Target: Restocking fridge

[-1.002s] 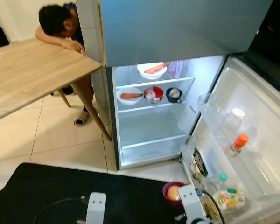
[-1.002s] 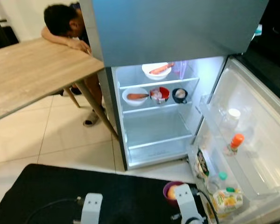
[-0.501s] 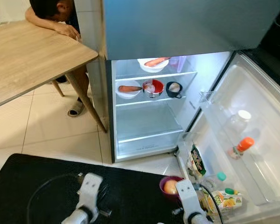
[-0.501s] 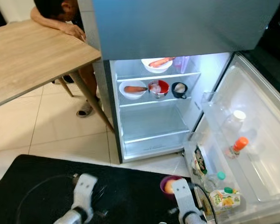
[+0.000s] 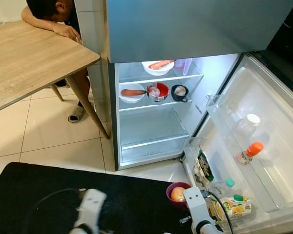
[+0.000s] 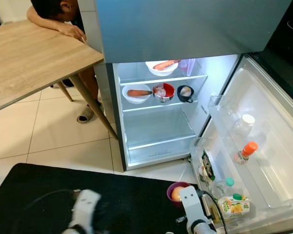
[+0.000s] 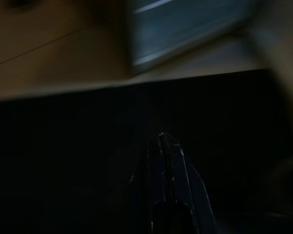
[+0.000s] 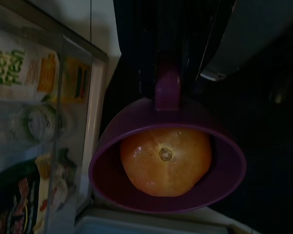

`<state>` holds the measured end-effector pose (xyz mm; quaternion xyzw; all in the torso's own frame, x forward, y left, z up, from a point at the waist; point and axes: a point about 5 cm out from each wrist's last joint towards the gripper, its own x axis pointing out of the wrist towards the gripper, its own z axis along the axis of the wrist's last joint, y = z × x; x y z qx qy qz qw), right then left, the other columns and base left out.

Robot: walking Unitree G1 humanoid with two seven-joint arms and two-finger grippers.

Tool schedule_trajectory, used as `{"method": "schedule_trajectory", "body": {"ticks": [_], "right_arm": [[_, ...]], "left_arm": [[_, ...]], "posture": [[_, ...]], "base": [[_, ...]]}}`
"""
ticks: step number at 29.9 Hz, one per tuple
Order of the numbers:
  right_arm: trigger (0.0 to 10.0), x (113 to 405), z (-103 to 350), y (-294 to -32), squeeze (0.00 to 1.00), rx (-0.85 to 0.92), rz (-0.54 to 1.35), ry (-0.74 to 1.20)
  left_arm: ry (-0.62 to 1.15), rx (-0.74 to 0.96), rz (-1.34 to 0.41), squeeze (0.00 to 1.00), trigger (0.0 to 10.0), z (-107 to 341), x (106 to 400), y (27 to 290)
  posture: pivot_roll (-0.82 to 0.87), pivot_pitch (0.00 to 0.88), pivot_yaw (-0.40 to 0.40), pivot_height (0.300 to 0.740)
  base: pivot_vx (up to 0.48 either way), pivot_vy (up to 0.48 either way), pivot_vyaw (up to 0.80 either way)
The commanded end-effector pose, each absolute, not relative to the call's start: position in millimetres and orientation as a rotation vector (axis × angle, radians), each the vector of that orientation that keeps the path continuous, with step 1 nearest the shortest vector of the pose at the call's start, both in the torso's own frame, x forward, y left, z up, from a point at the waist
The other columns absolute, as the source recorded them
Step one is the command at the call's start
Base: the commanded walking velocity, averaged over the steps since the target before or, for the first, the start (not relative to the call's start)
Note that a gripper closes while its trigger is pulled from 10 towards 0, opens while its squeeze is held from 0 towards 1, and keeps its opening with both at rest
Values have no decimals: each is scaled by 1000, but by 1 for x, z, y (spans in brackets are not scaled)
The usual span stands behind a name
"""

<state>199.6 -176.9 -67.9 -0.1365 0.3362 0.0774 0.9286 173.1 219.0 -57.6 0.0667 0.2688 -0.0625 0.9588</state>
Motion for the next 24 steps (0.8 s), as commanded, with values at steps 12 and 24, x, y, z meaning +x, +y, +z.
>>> {"method": "schedule_trajectory", "body": {"ticks": [12, 24], "right_arm": [[10000, 197, -68, -185, 0, -279, 120, 696], [10000, 197, -69, -180, 0, -276, 135, 689]], "left_arm": [[706, 113, 132, 0, 10000, -76, 139, 238], [692, 45, 211, 0, 10000, -78, 152, 219]], "posture": [[-78, 81, -50, 731], [-89, 66, -43, 731]], "base": [[0, 0, 0], [0, -40, 0]]}}
